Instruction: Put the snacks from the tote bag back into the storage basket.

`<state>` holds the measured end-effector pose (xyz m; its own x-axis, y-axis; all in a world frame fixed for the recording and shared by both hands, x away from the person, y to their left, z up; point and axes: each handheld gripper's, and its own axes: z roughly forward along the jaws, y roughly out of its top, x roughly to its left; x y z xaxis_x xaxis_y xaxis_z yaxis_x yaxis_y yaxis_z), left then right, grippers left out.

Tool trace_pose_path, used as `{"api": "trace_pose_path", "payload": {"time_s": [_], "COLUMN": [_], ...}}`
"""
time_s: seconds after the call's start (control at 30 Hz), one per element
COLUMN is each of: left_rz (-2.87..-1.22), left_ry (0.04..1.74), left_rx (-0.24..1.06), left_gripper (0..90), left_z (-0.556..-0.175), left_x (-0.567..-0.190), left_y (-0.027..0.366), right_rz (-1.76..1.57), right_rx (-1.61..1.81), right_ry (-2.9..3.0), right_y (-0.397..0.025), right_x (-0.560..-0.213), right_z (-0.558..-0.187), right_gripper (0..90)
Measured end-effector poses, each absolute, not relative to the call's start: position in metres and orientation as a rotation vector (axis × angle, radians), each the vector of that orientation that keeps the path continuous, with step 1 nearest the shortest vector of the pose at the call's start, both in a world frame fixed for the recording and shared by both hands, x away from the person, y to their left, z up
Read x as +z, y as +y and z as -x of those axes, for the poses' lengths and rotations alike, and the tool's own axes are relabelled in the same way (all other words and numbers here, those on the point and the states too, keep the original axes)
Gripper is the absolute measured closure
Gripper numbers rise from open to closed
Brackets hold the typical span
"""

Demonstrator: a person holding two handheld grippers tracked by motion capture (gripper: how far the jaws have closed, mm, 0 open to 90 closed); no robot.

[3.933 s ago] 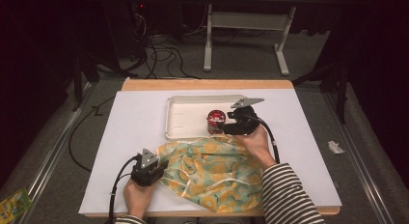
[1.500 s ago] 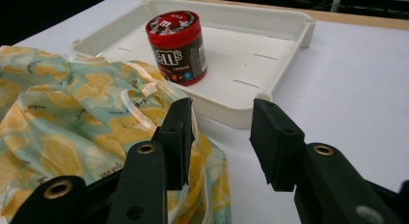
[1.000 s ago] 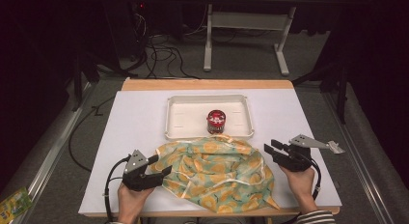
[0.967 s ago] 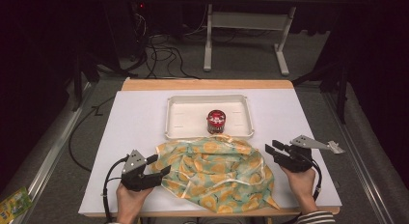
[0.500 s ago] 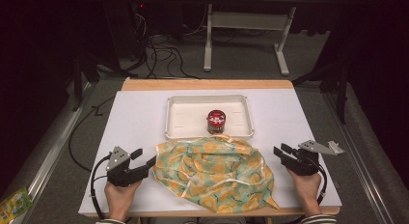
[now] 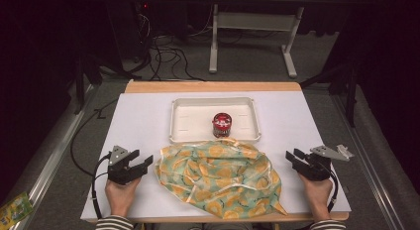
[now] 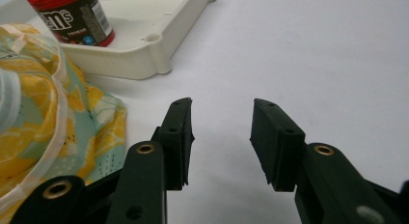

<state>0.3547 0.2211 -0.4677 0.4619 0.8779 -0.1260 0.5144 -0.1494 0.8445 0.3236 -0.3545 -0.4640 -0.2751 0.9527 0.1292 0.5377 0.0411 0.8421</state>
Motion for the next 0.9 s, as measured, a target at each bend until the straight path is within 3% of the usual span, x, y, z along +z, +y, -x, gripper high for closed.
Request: {"api": "trace_pose_path", "payload": {"time_s": [0.9], "left_rz": [-1.849], "left_ry": [1.244], "left_rx": [0.53], "left_gripper": [38.4], "left_z": [-0.37], "left_x": [-0.483], "left_y": [0.215], "right_rz": [-1.544], "right_rx": [1.096], "right_ry": [1.833], "right_y": [-0.358], "right_x": [-0.473], "right_z": [-0.336], "right_gripper": [59.0]}}
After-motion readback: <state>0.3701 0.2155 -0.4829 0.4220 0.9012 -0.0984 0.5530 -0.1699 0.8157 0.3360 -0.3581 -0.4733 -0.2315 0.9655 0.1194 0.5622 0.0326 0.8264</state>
